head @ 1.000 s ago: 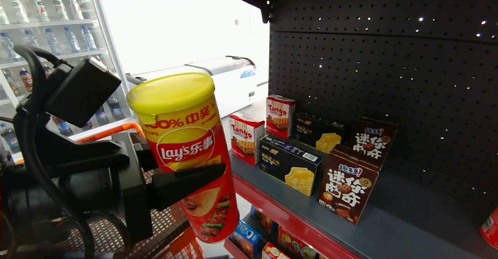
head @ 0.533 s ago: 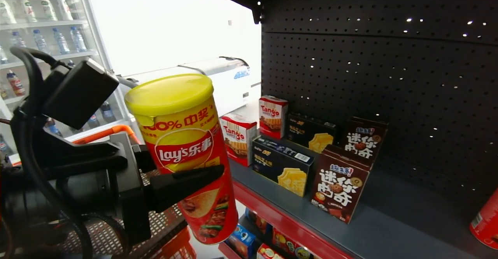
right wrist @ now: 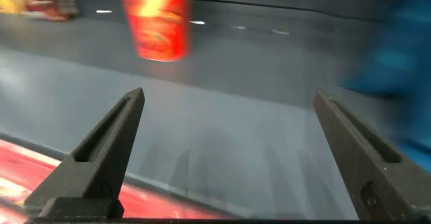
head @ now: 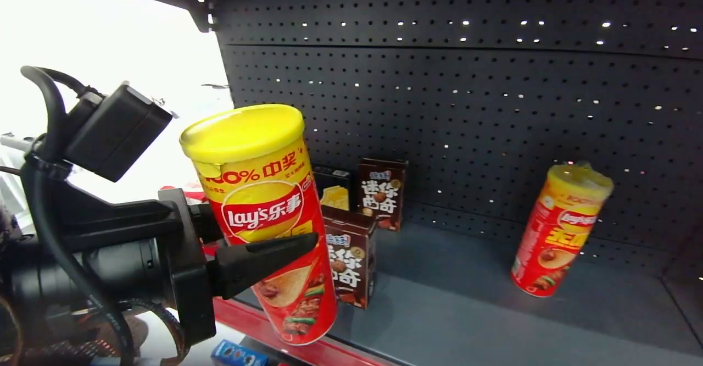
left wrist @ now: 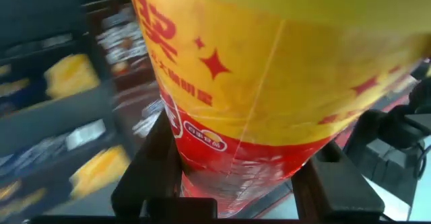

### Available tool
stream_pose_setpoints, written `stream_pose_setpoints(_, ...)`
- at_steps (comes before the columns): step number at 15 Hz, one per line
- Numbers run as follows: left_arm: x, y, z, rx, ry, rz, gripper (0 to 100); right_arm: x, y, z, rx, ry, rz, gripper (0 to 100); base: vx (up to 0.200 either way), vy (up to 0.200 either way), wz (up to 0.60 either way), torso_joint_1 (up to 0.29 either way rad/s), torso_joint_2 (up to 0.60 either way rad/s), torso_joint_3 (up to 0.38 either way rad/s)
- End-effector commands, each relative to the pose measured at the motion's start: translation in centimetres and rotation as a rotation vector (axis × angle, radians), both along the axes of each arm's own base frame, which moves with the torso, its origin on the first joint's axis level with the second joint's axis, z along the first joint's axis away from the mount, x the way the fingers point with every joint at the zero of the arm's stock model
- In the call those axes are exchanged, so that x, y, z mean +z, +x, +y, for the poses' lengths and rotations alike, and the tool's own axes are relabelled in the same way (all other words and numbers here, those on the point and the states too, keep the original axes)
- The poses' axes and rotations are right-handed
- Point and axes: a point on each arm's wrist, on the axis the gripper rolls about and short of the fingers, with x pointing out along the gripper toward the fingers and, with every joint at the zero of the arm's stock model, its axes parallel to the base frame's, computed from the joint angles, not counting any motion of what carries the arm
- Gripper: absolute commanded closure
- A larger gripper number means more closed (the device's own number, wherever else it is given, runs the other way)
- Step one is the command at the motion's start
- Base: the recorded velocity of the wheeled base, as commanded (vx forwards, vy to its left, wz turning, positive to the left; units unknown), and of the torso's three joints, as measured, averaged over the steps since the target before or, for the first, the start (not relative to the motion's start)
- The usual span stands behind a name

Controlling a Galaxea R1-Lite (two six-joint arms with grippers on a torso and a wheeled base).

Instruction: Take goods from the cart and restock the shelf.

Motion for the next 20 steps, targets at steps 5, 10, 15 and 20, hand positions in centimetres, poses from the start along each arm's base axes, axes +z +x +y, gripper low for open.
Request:
stream_pose_setpoints(5,-0.1,0.0,0.0,0.001,0.002,0.002,100,0.0,0.0,0.0,0.0,0.0,0.001,0,0.0,0.0,-0.6,0.002,0.0,0.0)
stream_pose_setpoints(10,-0.2,0.1,0.1,0.007,0.005,0.006,100,0.0,0.0,0.0,0.0,0.0,0.001,0,0.0,0.0,-0.12,0.0,0.0,0.0)
stream_pose_setpoints(15,-0.7,0.0,0.3,0.01,0.015,0.019,100,0.0,0.0,0.0,0.003,-0.003,0.001,0,0.0,0.0,0.0,0.0,0.0,0.0)
stream_pose_setpoints(20,-0.5,0.0,0.2,0.013,0.011,0.013,100,12.1,1.9,0.2,0.045,-0.037,-0.011,0,0.0,0.0,0.0,0.0,0.0,0.0)
